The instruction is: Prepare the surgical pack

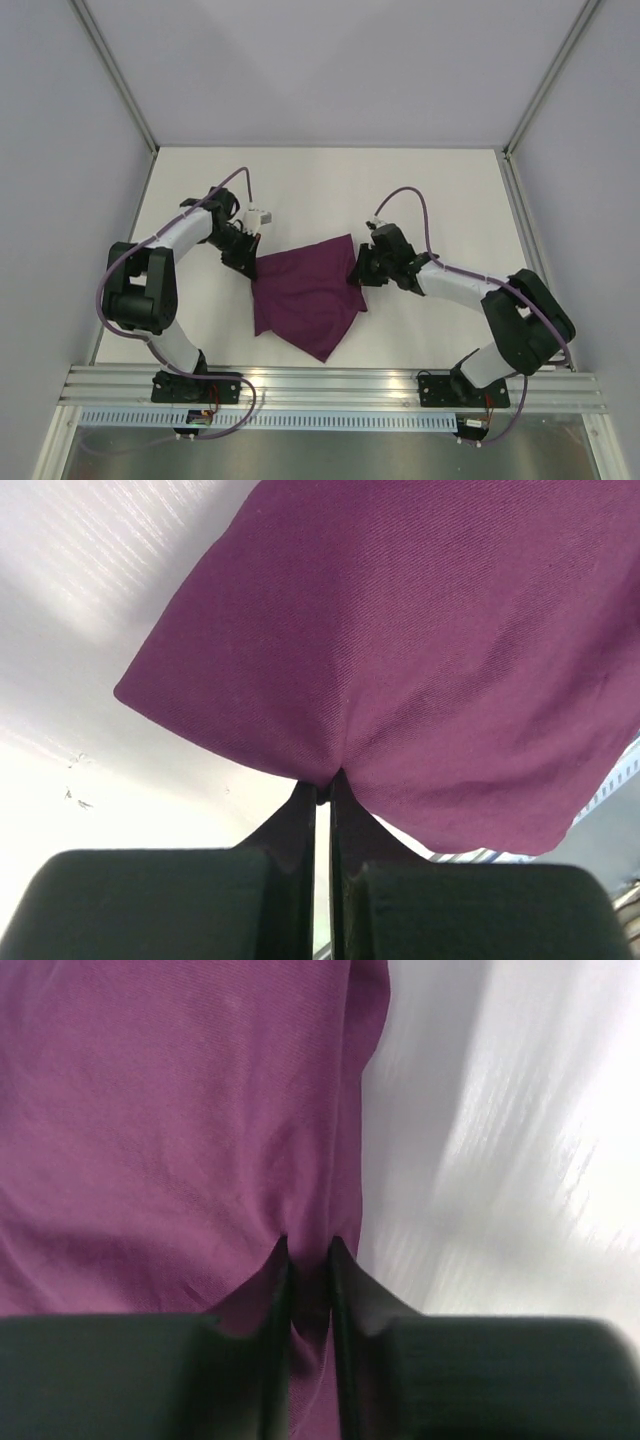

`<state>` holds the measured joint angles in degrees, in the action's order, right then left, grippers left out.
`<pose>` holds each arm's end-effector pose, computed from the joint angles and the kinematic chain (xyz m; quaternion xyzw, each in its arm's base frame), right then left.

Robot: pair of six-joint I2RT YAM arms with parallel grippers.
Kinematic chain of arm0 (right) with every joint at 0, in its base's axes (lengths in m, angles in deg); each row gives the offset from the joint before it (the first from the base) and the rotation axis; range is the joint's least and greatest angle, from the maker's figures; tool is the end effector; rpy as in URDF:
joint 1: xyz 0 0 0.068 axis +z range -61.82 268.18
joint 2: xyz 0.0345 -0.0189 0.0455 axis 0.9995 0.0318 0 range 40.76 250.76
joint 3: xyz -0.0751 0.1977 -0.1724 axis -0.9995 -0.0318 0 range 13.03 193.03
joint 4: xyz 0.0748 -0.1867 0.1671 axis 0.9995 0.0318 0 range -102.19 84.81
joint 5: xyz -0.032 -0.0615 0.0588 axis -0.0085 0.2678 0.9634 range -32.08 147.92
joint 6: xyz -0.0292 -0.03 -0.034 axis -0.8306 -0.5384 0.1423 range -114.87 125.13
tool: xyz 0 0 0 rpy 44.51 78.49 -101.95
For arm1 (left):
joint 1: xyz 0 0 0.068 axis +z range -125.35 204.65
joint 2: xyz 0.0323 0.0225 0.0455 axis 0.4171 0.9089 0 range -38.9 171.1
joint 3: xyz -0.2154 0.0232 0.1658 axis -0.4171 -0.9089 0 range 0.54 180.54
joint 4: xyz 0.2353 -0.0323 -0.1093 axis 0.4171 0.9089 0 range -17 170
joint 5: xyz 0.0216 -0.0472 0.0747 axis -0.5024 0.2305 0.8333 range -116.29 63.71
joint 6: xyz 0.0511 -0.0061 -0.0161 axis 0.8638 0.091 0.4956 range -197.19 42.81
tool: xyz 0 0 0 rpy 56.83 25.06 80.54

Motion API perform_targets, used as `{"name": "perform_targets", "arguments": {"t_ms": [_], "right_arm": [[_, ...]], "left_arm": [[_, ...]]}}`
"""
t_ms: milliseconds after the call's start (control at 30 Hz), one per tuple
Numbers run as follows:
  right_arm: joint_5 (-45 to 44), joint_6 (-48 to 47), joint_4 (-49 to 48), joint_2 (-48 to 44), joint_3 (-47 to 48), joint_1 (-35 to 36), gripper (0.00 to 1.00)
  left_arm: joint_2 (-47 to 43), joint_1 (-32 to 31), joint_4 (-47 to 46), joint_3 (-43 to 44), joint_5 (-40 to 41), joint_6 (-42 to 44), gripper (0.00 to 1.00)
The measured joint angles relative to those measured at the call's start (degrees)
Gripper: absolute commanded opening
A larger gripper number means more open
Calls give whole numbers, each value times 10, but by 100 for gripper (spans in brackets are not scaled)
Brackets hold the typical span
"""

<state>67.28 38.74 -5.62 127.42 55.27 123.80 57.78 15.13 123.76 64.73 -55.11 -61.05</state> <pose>0.2325 0.1737 0.1636 -0.0438 0.9388 0.2524 0.2302 0.2950 -0.0668 0.1902 0.2290 0.9395 -0.2447 0.0712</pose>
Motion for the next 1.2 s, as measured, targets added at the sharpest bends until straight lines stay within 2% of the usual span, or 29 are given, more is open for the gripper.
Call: {"name": "perform_targets", "arguments": {"t_ms": [67, 233, 400, 433, 500, 533, 567, 633, 700, 833, 1000, 1133, 1200], "right_arm": [[3, 8, -11, 6, -1, -5, 1], [25, 23, -35, 42, 22, -35, 0], [31, 29, -43, 104, 90, -64, 1], [31, 28, -45, 119, 107, -68, 1], [31, 23, -40, 152, 148, -73, 11], [30, 19, -36, 167, 169, -75, 18], [28, 15, -31, 179, 187, -76, 32], [20, 9, -27, 189, 205, -77, 52], [8, 2, -13, 181, 202, -78, 54], [-7, -5, 21, 114, 161, -78, 50], [-13, 8, 30, 8, 96, -64, 44], [-9, 26, 22, 5, 80, -51, 42], [-5, 33, 17, 20, 80, -49, 35]], "left_arm": [[4, 2, 3, 2, 0, 0, 0], [44, 12, 36, 49, 9, 0, 0], [106, 26, 38, 142, 27, 11, 0], [111, 27, 30, 153, 33, 17, 5], [115, 28, 19, 168, 45, 37, 17], [115, 28, 13, 173, 48, 50, 30], [114, 29, 8, 175, 48, 66, 36], [102, 31, 1, 165, 43, 99, 51], [68, 33, 6, 136, 30, 135, 56], [-57, 21, 27, 64, 14, 172, 67], [-202, -70, -5, 5, 26, 170, 75], [-205, -140, -56, -40, 68, 170, 81], [-176, -162, -75, -59, 100, 170, 81]]}}
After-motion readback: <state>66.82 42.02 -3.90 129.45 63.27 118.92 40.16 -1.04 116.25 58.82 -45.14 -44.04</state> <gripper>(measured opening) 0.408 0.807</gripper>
